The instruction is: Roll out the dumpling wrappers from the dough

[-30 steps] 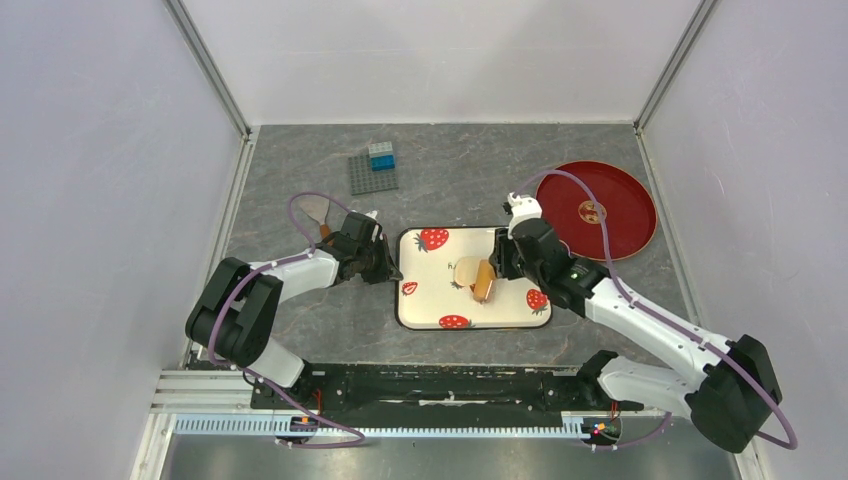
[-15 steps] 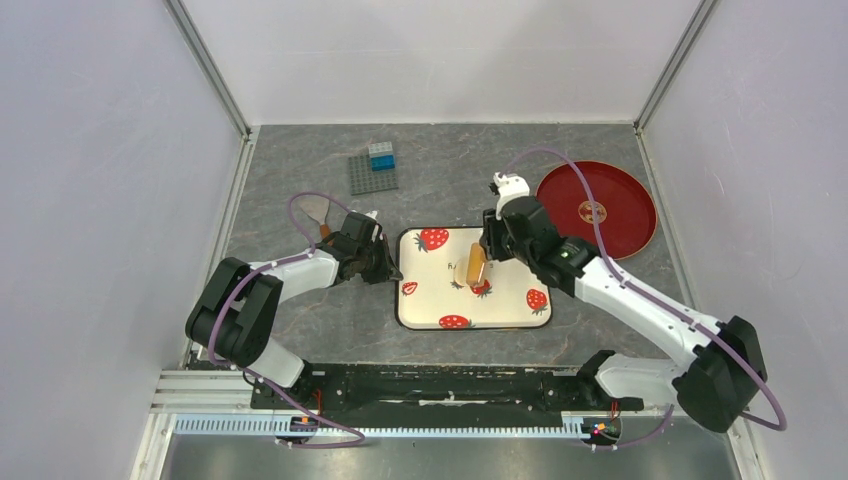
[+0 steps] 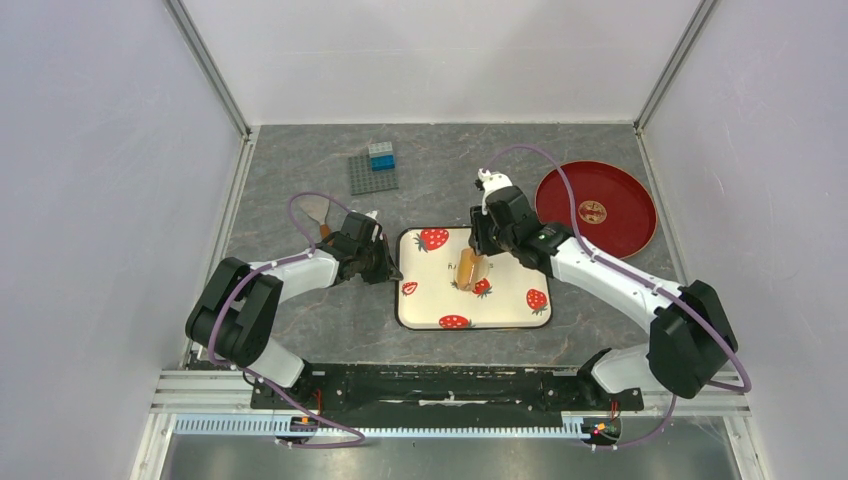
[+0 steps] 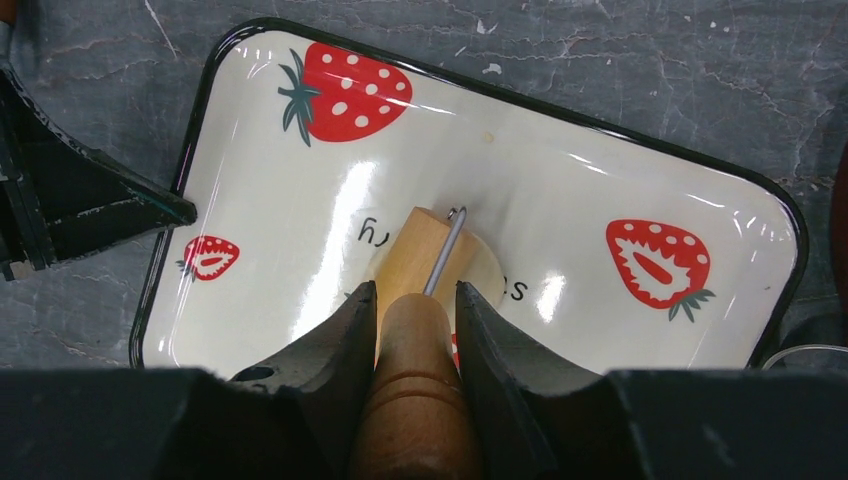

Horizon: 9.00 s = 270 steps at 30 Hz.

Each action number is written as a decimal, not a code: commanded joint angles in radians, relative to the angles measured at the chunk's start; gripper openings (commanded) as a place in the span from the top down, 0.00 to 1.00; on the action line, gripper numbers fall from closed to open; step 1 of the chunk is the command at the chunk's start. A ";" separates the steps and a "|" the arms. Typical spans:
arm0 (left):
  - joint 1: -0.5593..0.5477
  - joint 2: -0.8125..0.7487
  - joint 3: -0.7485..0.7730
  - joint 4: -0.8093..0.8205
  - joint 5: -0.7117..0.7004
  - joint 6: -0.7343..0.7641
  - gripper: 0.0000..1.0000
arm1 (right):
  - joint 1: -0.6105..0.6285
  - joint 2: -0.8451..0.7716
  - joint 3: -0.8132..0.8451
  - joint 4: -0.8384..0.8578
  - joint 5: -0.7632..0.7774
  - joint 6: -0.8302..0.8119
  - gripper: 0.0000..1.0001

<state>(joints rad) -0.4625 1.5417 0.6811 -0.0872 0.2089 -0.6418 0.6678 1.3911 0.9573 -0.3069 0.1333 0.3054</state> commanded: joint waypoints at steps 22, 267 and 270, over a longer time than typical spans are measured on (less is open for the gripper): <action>-0.015 0.067 -0.045 -0.121 -0.108 0.030 0.98 | -0.004 0.074 -0.234 0.084 -0.081 -0.002 1.00; -0.021 0.080 -0.038 -0.120 -0.097 0.038 0.98 | 0.113 0.061 0.004 0.220 0.260 0.101 1.00; -0.021 0.081 -0.038 -0.120 -0.098 0.038 0.98 | 0.113 0.079 -0.031 0.269 0.233 0.107 1.00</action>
<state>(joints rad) -0.4679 1.5551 0.6914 -0.0837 0.2119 -0.6418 0.7807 1.4548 0.9585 -0.1566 0.4034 0.4202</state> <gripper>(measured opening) 0.047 0.345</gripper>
